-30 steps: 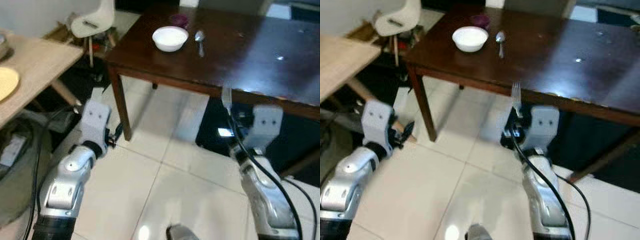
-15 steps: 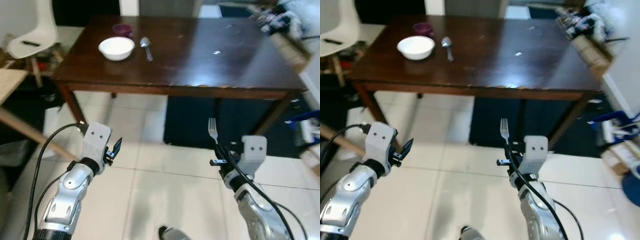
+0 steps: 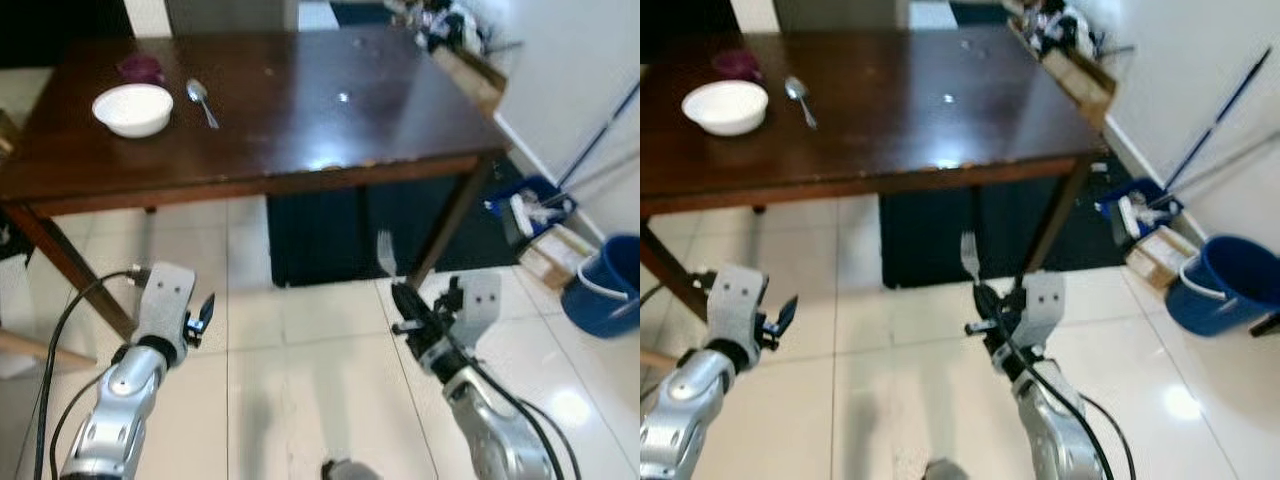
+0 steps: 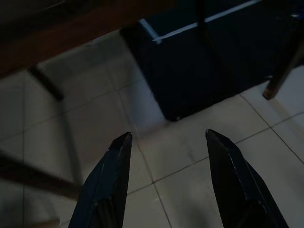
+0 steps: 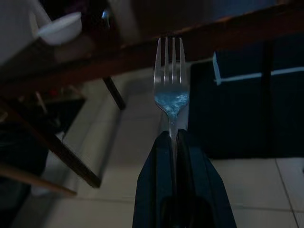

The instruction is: Setting the table

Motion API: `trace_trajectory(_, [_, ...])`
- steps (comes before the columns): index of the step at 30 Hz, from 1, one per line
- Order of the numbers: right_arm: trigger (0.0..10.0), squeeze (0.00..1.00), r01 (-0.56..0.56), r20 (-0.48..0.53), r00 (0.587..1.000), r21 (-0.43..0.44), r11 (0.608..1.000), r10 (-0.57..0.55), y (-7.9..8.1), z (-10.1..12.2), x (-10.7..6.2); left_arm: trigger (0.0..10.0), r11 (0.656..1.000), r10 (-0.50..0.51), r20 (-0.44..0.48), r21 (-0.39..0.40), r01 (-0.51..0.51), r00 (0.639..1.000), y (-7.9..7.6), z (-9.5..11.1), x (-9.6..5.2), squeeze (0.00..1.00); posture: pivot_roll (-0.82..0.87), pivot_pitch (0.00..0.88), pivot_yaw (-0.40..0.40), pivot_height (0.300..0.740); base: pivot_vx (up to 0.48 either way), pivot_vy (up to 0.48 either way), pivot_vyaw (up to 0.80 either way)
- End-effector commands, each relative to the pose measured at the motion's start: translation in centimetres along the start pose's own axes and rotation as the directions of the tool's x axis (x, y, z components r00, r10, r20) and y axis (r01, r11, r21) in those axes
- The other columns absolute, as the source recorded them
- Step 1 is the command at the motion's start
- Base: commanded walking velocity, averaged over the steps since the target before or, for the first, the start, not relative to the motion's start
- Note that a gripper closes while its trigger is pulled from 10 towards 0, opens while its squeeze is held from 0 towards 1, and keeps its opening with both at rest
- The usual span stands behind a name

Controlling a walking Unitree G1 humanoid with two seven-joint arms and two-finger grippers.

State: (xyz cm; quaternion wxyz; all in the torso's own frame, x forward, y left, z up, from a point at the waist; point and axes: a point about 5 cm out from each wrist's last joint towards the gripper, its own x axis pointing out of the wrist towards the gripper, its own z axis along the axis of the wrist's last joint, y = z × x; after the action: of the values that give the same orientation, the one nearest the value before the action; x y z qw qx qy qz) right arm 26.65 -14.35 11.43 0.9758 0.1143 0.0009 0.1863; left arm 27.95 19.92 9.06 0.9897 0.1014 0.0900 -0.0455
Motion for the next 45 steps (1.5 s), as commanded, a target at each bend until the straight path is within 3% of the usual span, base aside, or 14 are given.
trace_trajectory(1, [10.0,0.0,-0.008,0.005,1.0,0.001,1.0,0.008,-0.2,0.3,-0.1,10.0,1.0,0.0,0.02,0.006,0.0,1.0,-0.3,0.4,0.3,0.0,-0.14,0.038,0.07,0.74,0.0,0.0,0.0])
trace_trajectory(2, [10.0,0.0,-0.041,0.024,0.999,0.002,0.999,0.04,0.2,1.1,0.2,10.0,0.999,0.026,0.043,0.026,-0.027,0.999,-0.3,0.9,0.6,0.01,-0.14,0.041,0.066,0.74,0.0,0.0,0.0])
trace_trajectory(3, [10.0,0.0,-0.077,0.045,0.996,-0.004,0.997,0.077,0.7,1.9,0.5,10.0,0.997,0.071,0.066,0.017,-0.073,0.995,-0.2,1.6,1.1,0.12,-0.14,0.041,0.066,0.74,0.416,0.0,0.0])
trace_trajectory(12, [10.0,0.0,-0.144,0.078,0.987,-0.002,0.99,0.144,1.9,3.0,0.7,10.0,0.995,0.088,0.095,0.031,-0.091,0.992,-0.4,2.4,1.5,0.0,-0.15,0.045,0.067,0.74,0.473,0.0,0.0])
trace_trajectory(25, [10.0,0.0,-0.217,0.067,0.974,-0.007,0.976,0.217,2.7,3.4,0.8,10.0,0.993,0.114,0.109,0.029,-0.118,0.987,-0.5,2.7,1.7,0.0,-0.15,0.047,0.064,0.74,0.48,0.0,0.0])
trace_trajectory(30, [10.0,0.0,-0.236,0.073,0.969,-0.024,0.971,0.237,2.9,3.8,1.0,10.0,0.989,0.138,0.166,0.031,-0.145,0.976,-0.2,3.8,1.7,0.0,-0.15,0.047,0.063,0.74,0.48,0.0,0.0])
trace_trajectory(31, [10.0,0.0,-0.235,0.087,0.967,-0.036,0.971,0.238,2.9,4.3,1.1,10.0,0.987,0.151,0.233,0.026,-0.161,0.961,0.1,5.2,1.5,0.0,-0.15,0.05,0.063,0.74,0.465,0.0,0.0])
trace_trajectory(34, [10.0,0.0,-0.235,0.093,0.967,-0.046,0.971,0.238,2.9,4.6,1.2,10.0,0.985,0.159,0.266,0.017,-0.169,0.951,0.2,6.0,1.4,0.0,-0.15,0.05,0.063,0.74,0.47,0.0,0.0])
trace_trajectory(37, [10.0,0.0,-0.224,0.141,0.962,-0.089,0.971,0.235,2.6,6.3,1.6,10.0,0.982,0.181,0.392,-0.024,-0.187,0.902,1.3,10.1,1.0,0.0,-0.14,0.051,0.061,0.74,0.46,0.0,0.0])
trace_trajectory(41, [10.0,0.0,-0.194,0.171,0.962,-0.12,0.974,0.212,2.1,7.4,2.4,10.0,0.986,0.164,0.468,-0.044,-0.162,0.869,1.8,13.2,1.0,0.0,-0.13,0.049,0.063,0.74,0.461,0.0,0.0])
trace_trajectory(45, [10.0,0.0,-0.121,0.151,0.978,-0.137,0.983,0.142,1.3,7.3,3.6,10.0,0.994,0.112,0.499,-0.051,-0.1,0.859,1.4,14.9,0.9,0.0,-0.13,0.048,0.066,0.74,0.458,0.0,0.0])
